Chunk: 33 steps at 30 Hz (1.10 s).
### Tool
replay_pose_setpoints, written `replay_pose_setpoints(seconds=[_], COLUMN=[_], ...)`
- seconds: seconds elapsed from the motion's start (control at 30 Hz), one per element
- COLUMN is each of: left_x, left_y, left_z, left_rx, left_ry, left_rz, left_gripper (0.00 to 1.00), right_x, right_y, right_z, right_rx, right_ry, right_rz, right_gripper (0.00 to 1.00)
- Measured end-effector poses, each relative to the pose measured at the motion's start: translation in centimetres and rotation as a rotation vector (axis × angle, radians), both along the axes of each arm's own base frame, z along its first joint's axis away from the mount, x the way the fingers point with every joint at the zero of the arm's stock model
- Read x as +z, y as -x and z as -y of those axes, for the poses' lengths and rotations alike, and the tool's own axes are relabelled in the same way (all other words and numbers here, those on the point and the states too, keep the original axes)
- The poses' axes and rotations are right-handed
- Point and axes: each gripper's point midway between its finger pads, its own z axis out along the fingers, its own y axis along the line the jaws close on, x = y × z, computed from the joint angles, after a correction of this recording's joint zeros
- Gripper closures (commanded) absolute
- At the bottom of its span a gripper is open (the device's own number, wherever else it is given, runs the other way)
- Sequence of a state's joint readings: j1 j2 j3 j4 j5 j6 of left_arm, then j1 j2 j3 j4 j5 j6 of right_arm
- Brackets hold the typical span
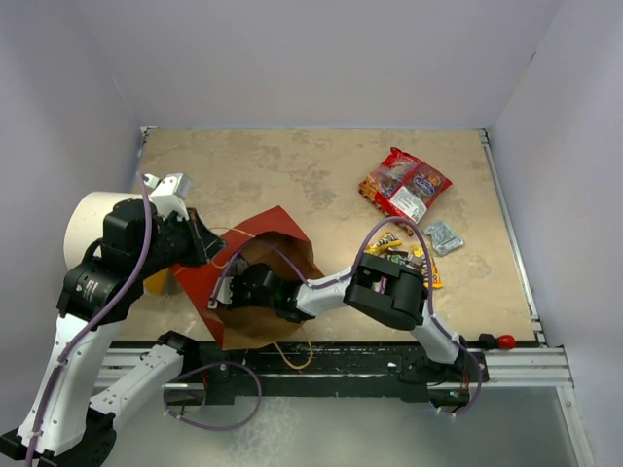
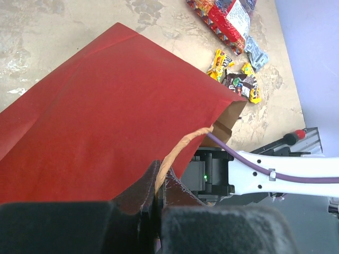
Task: Take the snacks out of the paper bag
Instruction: Take out the snack from the paper bag.
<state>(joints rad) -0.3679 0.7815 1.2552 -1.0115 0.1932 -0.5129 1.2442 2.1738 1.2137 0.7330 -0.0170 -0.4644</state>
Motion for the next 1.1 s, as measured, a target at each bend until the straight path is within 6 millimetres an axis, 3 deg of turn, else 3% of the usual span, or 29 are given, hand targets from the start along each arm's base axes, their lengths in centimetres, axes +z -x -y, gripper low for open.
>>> replay_pose_setpoints(seconds=[0.2,0.77,1.1], left_x=[0.0,-0.4,-0.7], left_y=[-0.1,-1.3,-1.9], left_z=[-0.2,0.0,-0.1], left_rx=[0.011,0.026,0.039], left_ry=[-0.006,0.002,0.002], left_rz=[0.003,0.043,0.064], left_gripper=[1.0,1.0,1.0], right_x=[0.3,6.4,9.3], right_y=[-0.3,3.0,3.5], right_z=[0.3,7.5,11.4], right_rx=[-0.01,0.011,-0.051], right_ry=[-0.001,-0.041,-0.052], right_rz=[-0.009,-0.045,-0.058], right_gripper=[1.0,1.0,1.0])
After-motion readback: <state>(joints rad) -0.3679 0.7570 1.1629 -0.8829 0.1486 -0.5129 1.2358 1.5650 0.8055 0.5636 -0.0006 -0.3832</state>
